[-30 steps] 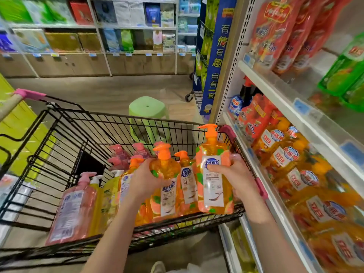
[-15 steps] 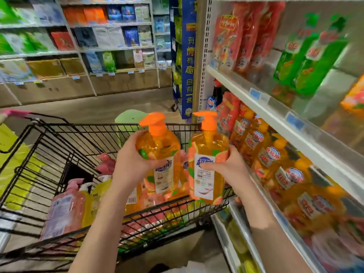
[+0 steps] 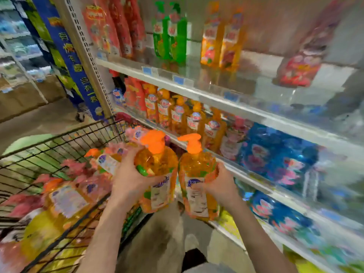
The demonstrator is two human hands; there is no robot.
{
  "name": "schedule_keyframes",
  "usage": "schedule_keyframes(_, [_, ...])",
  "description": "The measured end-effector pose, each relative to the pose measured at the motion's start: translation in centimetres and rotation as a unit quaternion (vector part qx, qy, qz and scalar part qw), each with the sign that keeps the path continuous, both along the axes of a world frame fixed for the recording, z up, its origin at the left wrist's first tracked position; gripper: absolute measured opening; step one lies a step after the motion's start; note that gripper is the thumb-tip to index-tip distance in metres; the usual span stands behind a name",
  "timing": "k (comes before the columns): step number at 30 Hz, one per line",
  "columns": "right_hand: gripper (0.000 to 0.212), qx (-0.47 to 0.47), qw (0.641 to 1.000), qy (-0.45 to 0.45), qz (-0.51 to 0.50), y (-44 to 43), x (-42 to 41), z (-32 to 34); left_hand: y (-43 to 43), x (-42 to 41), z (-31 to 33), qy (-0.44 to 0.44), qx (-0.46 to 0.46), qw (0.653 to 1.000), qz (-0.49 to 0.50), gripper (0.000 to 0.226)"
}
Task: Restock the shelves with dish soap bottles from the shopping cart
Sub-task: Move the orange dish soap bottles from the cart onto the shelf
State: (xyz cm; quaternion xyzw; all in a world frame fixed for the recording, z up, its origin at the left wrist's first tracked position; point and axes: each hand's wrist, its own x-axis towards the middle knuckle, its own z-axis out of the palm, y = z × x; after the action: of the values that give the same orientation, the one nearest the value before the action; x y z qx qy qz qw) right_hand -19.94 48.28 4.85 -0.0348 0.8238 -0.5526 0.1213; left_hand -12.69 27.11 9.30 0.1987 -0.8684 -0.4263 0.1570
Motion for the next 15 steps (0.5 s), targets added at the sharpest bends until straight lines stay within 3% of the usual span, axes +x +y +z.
schedule_keyframes(7, [0.075, 0.029, 0.988, -0.017, -0.148, 10.1, 6.4, -1.9, 9.1, 0.7, -1.5, -0.019, 0.048, 0.983, -0.177, 0.088])
schedule_keyframes(15, [0.073, 0.044, 0.944, -0.065, -0.32, 21.9, 15.5, -5.9, 22.0, 2.8, -5.9, -0.046, -0.017, 0.937, -0.347, 0.092])
